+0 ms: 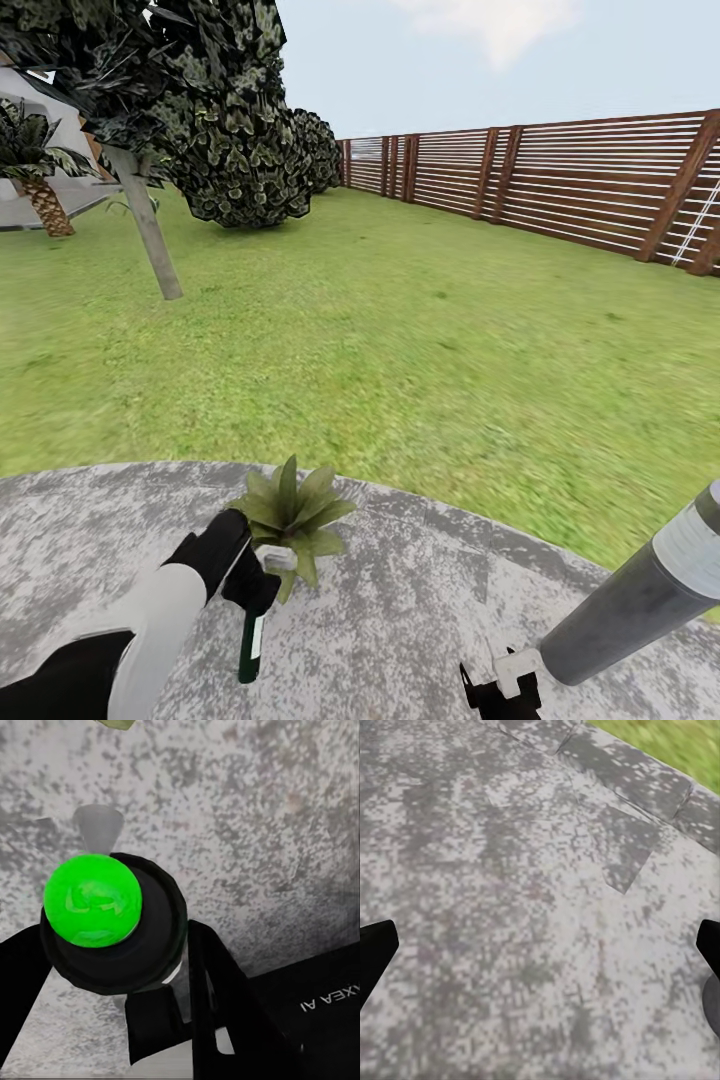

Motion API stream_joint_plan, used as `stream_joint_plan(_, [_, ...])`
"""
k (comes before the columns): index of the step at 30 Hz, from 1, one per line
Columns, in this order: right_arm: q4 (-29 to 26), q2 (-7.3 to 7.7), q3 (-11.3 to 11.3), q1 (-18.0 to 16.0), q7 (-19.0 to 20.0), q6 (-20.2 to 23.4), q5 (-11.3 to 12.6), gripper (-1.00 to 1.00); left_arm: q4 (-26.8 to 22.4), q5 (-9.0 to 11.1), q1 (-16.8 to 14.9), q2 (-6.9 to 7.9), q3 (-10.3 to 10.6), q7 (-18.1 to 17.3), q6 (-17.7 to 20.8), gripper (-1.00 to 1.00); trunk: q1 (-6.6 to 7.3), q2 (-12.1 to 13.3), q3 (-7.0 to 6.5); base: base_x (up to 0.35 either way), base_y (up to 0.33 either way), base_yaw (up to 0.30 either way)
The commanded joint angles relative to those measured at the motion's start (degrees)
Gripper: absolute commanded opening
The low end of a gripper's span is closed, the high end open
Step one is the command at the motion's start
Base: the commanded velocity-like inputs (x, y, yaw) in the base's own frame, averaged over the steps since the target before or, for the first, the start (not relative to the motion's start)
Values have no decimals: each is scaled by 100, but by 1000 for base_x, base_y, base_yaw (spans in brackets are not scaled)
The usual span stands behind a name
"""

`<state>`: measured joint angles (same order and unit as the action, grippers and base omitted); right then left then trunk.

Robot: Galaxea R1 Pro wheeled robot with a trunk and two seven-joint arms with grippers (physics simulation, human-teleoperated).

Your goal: Pick up the pesticide atomizer in the garden and spray insectifuge to fully cover both potted plants in the garden.

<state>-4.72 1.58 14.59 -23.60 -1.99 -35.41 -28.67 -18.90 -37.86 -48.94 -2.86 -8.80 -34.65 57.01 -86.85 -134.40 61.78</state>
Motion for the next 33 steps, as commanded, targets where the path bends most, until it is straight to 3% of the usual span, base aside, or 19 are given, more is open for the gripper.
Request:
stream_joint_plan(1, [8, 0, 35, -4, -20, -19, -60, 100, -4, -51, 37, 48, 91, -42, 21, -100, 1, -2, 5, 0, 0, 0])
stream_joint_plan(6, [32, 0, 35, -4, -18, -19, -60, 100, 132, -45, 74, 91, 364, -42, 14, -100, 1, -2, 5, 0, 0, 0])
stream_joint_plan(10, [33, 0, 35, -4, -20, -19, -60, 100, 170, -42, 66, 31, 348, -49, 23, -100, 1, -2, 5, 0, 0, 0])
stream_joint_plan(14, [33, 0, 35, -4, -18, -19, -60, 100, 169, -33, 9, -156, 339, -50, 30, -100, 1, -2, 5, 0, 0, 0])
stream_joint_plan(16, [33, 0, 35, -4, -18, -19, -60, 100, 173, -36, 8, -182, 336, -50, 29, -100, 1, -2, 5, 0, 0, 0])
stream_joint_plan(27, [33, 0, 35, -4, -20, -19, -60, 100, 441, -54, 305, -76, 379, -54, -54, -100, 1, -2, 5, 0, 0, 0])
stream_joint_plan(33, [33, -1, 35, -4, -21, -19, -60, 100, 358, -26, 254, -88, 350, -59, -3, -100, 1, -2, 5, 0, 0, 0])
